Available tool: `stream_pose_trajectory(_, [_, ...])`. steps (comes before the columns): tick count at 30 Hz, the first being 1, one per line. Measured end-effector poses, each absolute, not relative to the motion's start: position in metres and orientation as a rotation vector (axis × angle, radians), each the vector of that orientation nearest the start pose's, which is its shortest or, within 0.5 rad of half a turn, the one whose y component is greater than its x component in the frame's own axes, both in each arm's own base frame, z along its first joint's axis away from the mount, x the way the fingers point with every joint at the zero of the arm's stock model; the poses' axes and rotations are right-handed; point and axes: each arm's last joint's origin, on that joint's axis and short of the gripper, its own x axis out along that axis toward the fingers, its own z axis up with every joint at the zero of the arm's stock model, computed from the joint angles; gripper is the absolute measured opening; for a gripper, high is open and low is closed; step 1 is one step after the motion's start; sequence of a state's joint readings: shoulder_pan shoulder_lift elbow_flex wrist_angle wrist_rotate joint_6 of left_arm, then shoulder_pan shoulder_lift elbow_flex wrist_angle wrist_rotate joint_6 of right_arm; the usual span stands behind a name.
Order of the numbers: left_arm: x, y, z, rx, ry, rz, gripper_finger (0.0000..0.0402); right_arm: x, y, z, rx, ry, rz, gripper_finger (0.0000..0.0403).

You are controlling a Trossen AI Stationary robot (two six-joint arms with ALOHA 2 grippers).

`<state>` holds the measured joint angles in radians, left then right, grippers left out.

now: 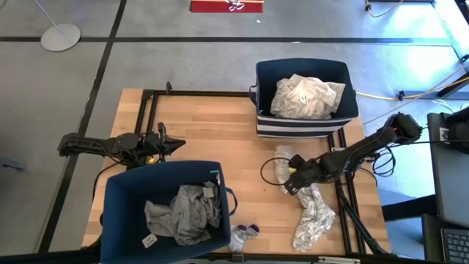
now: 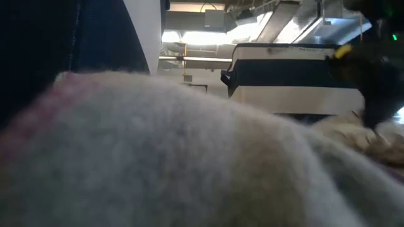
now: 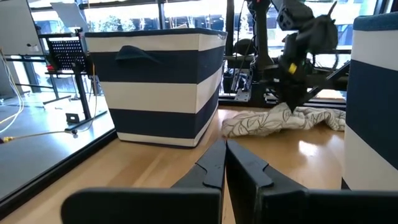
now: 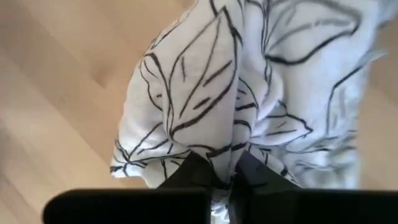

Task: Sort clothes
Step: Put the white and black shirt into the top right laundry bin

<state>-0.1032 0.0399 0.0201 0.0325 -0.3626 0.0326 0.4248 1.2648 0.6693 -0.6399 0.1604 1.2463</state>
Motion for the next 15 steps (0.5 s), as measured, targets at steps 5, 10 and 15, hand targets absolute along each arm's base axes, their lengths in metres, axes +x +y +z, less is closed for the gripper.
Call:
stream_pose_trajectory(5, [0.098,0.0,0.171,0.026,-0.01,0.26,0.0003,0.21,0.085,0.211,0.597,0.965,-0.477,0.0025])
stream_pose_trajectory(10, [0.098,0.0,0.171,0.022,-0.012,0.26,0.0003,0.227,0.086,0.261,0.429,0.787,-0.45,0.0017])
stream_pose_trajectory(15, [0.098,0.0,0.171,0.022,-0.012,0.26,0.0003,0.238,0.082,0.316,0.174,0.613,-0.448,0.0017])
